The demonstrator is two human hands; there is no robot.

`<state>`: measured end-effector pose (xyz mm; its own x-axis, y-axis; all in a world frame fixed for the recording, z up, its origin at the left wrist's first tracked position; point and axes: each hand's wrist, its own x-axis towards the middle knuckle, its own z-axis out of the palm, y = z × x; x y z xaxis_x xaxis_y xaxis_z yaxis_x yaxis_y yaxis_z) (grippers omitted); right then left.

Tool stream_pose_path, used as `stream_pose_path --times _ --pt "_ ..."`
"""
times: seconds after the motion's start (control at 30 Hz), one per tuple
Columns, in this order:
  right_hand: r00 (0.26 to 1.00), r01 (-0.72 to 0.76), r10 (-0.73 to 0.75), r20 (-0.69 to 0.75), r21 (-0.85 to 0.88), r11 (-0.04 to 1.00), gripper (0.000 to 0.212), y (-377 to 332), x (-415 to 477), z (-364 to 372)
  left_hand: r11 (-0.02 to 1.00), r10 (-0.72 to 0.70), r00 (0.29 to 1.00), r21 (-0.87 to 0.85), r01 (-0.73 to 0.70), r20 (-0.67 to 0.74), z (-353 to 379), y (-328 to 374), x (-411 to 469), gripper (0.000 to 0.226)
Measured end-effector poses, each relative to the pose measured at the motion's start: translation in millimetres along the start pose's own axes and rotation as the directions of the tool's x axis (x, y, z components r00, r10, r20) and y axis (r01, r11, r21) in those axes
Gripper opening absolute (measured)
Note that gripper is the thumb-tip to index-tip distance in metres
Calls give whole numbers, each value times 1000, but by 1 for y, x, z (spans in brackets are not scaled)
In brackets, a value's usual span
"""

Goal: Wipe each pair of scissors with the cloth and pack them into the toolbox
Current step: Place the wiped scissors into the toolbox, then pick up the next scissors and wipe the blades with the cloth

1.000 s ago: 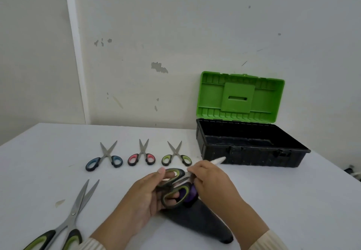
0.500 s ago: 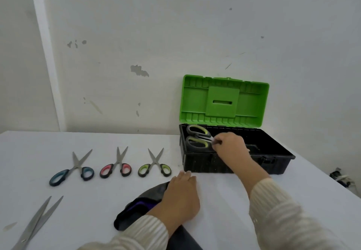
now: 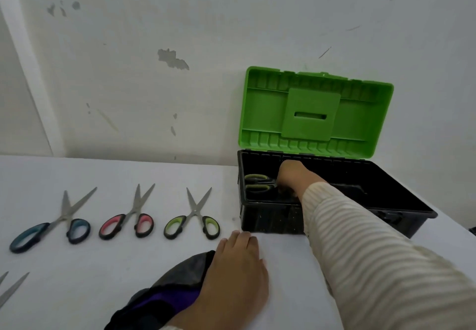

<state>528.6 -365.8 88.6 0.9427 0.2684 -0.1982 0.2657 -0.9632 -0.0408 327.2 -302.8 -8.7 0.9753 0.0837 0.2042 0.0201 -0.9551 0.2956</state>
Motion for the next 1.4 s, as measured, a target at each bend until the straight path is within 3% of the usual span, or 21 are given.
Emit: stream_pose_path --times 0.07,0.13,0.23,0.33,0.43,0.5,0.57,0.63,0.77,0.9,1.0,1.07,1.17,1.4 --pt "999 -3 5 43 -47 999 24 -3 0 0 999 37 999 32 -36 -17 4 -2 -1 34" --pt "999 19 -16 29 -89 996 14 -2 -2 1 999 26 1000 19 -26 -2 1 -1 -3 36" --pt "991 81 -91 -100 -99 992 15 1 -13 0 1000 -11 999 -8 11 51 -8 5 -6 51" --pt "929 190 -134 -346 134 973 24 -2 -37 -5 988 -96 991 -109 106 89 -15 7 -3 46" --pt "852 359 -93 -515 446 820 22 -19 -88 -5 834 -238 966 -489 256 99 -40 3 -5 38" --pt "847 421 -119 -518 519 744 19 -33 -123 4 726 -329 944 -630 275 33 -71 -7 -11 36" --pt "875 449 -197 -443 587 673 16 -48 -155 19 710 -375 926 -656 257 -43 -102 -27 -26 36" --pt "888 459 -306 -344 598 658 13 -64 -185 37 752 -396 917 -593 288 -56 -121 -58 -50 35" --pt "861 504 -468 -200 457 733 29 -94 -233 70 807 -507 862 -360 468 -16 -143 -135 -116 39" --pt "883 469 -428 -192 301 831 31 -116 -248 95 772 -635 771 13 635 39 -164 -198 -179 36" --pt "903 404 -328 -277 295 866 28 -127 -248 108 742 -670 729 173 648 143 -168 -214 -208 43" --pt "913 362 -263 -311 325 874 24 -131 -248 111 744 -667 733 179 644 134 -164 -215 -215 47" --pt "910 346 -233 -342 319 882 22 -129 -249 112 768 -641 757 98 633 127 -159 -211 -214 26" --pt "802 436 -228 -552 280 855 22 -124 -260 108 727 -680 714 29 686 169 -164 -202 -202 20"
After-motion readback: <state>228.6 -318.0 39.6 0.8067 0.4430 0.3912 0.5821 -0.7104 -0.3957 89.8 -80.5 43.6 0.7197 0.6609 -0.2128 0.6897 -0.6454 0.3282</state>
